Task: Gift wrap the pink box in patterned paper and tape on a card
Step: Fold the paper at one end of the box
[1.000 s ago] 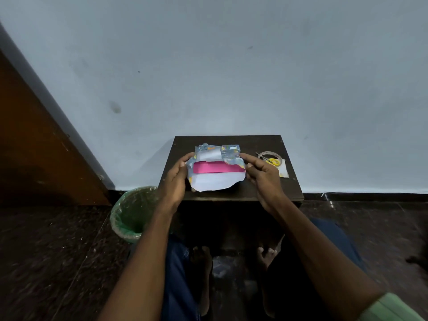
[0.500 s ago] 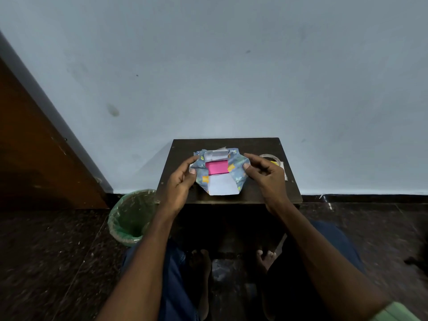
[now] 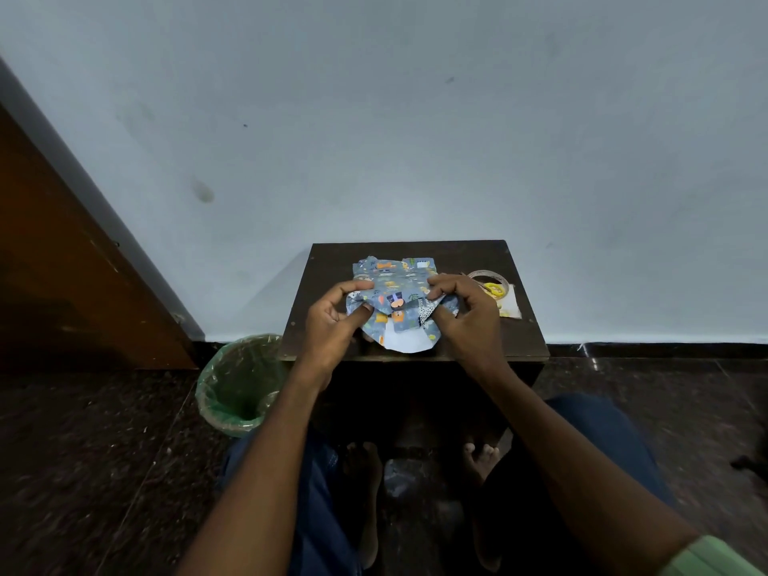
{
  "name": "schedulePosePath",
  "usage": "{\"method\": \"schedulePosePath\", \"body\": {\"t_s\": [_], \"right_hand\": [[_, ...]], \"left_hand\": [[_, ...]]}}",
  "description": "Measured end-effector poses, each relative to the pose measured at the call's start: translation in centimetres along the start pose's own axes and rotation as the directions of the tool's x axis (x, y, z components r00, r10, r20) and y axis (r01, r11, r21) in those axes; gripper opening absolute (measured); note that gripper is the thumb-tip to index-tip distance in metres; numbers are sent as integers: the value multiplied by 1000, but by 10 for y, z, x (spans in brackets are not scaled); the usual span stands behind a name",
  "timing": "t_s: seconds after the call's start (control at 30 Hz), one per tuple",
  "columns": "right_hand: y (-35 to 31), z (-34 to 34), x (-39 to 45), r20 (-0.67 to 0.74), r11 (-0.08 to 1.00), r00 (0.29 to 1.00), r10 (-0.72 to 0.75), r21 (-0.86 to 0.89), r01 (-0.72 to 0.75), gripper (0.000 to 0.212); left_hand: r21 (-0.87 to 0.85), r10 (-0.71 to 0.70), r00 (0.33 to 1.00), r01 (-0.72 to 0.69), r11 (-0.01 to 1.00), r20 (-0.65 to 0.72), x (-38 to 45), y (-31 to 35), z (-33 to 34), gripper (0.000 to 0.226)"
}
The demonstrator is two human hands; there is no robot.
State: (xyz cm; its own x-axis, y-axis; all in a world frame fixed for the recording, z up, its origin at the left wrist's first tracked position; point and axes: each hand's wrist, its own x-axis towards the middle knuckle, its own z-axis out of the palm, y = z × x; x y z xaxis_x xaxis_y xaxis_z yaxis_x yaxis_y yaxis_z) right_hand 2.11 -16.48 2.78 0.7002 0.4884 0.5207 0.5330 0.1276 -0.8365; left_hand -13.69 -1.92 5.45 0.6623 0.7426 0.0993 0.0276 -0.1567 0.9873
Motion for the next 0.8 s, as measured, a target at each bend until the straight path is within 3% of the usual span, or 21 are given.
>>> {"method": "schedulePosePath", "body": {"t_s": [0.4,0.8], "right_hand": [[0,-5,8,3,998,1000,-26,57,25,28],[0,-5,8,24,997,999,-29,66,27,36]], "left_hand": [[-206,-187,976,206,957,108,7,-1,-4,34],[-69,-141,988,146,987,69,4,4,-5,31]]}}
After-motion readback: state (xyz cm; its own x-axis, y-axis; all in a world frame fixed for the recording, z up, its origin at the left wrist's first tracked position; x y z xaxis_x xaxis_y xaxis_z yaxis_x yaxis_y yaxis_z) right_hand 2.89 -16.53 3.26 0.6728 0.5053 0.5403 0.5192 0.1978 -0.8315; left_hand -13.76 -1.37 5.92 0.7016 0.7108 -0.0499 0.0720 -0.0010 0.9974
